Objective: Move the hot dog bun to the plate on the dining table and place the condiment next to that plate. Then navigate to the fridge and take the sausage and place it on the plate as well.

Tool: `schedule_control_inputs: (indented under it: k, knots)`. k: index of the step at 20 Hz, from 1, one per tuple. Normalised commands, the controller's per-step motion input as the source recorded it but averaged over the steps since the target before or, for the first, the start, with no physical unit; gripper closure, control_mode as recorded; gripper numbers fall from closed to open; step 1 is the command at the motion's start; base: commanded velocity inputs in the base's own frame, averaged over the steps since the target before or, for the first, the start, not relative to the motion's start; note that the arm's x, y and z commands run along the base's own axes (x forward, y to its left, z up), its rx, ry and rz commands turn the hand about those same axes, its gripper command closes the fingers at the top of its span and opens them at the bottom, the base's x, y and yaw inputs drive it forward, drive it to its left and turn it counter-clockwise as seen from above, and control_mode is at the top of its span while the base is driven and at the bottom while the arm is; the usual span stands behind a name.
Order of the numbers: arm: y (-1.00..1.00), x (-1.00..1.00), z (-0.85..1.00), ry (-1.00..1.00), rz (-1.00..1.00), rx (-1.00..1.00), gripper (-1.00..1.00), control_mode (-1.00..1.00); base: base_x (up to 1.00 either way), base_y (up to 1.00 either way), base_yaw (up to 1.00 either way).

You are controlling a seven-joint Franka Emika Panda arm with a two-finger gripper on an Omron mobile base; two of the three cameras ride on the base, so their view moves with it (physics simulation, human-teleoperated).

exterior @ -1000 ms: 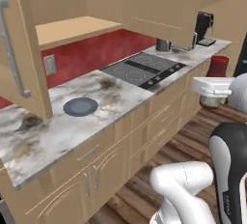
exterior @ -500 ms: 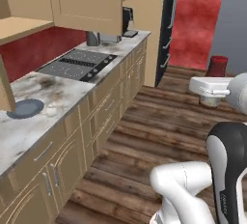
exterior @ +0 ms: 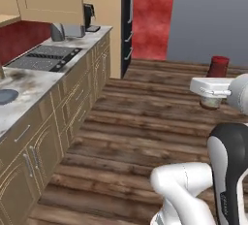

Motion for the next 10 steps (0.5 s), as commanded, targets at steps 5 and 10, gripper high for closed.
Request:
schedule_control_inputs:
  k: [5, 10]
  knots:
    - [0.00, 0.00, 0.00, 0.00, 0.00, 0.00, 1.00, 1.00, -1.00, -0.13, -0.28]
    - [0.00, 0.00, 0.00, 0.00, 0.00, 0.00, 1.00, 1.00, -1.00, -0.11, -0.26]
